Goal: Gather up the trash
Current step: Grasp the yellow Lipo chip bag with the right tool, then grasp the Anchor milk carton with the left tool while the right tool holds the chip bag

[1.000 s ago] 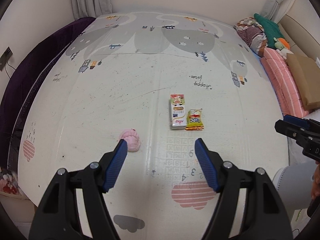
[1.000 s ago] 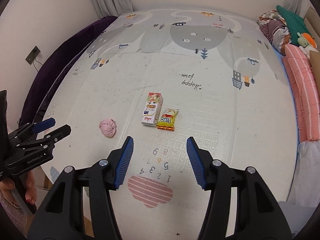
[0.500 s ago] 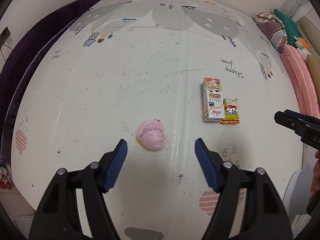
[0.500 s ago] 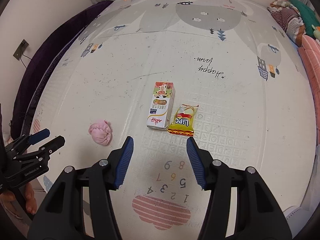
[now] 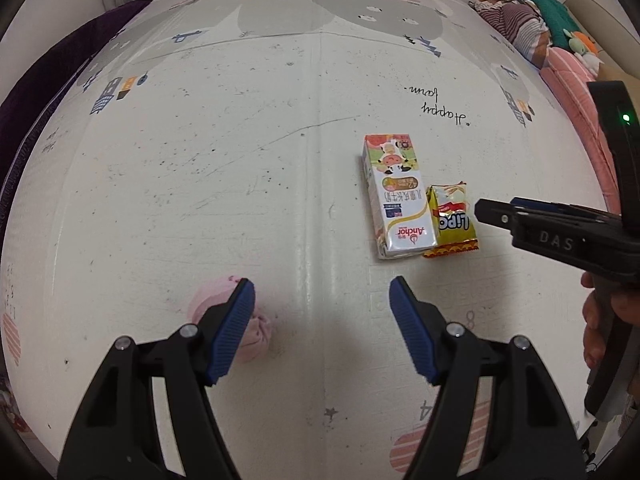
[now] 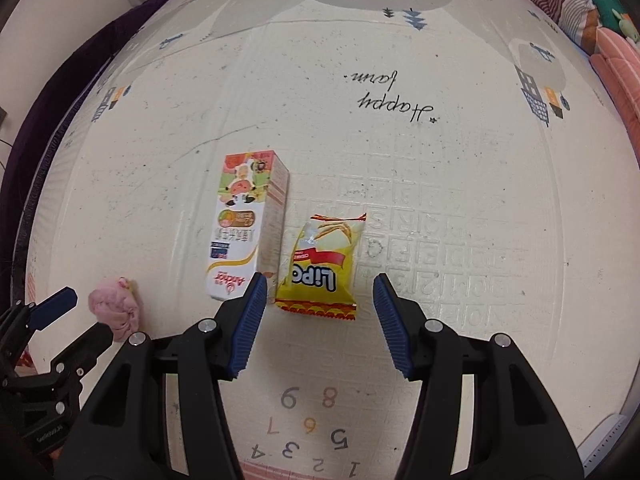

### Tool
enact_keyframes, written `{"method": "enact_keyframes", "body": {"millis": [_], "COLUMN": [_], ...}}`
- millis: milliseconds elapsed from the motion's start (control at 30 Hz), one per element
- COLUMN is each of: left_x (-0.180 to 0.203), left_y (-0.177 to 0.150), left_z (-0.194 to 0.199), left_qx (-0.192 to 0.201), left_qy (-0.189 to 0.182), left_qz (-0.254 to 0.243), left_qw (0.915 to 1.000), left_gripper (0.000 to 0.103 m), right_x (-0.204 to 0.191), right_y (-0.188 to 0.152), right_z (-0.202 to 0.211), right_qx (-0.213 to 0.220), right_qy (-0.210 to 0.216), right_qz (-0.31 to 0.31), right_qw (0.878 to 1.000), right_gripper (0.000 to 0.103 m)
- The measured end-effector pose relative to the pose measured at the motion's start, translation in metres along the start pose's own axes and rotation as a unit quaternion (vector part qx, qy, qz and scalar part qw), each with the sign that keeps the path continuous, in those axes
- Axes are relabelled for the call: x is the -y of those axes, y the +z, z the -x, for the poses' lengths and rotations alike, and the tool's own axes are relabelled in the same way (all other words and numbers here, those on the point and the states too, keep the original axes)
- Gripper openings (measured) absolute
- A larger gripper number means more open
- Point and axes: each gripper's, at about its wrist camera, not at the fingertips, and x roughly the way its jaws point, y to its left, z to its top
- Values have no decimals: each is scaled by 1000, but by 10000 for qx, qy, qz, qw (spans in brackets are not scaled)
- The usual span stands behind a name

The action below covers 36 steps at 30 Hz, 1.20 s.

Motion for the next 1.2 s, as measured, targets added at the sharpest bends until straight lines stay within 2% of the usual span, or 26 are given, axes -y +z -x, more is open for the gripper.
{"method": "enact_keyframes", "body": {"millis": [300,400,533,700,833,967,1133,1200], "left_x": [16,22,30,41,52,61,71,74], "left_y": [-4,-2,4,16,28,37,45,46], "left_z": [-41,-45,-47,-49,-57,-74,-91,-98], "left_qx": [-224,-220,-168,-61,-8,-135,-207,-241], "left_qy": [-119,-167,-236,-391,-654,-812,-652,-571], "left_qz": [-121,-193,-298,-340,-308,-192,-230,-306], "left_qw": [9996,9994,9991,9986,9974,9964,9974,9976], "left_gripper": [70,70,70,70,70,70,70,66], "right_x": [6,4,-1,14,32,43,47,49], "right_y": [-4,-6,-2,8,13,12,7,5], "right_z": [-51,-57,-50,-33,-19,-10,-8,-7], "right_qx": [-264,-317,-150,90,226,306,280,267], "right_qy": [130,216,102,34,-6,-50,-61,-50], "right_qz": [-135,-35,254,129,-13,-92,-154,-174], "right_qw": [9995,9993,9995,9999,9997,9995,9995,9995], "right_gripper": [53,41,32,30,30,30,30,30]}}
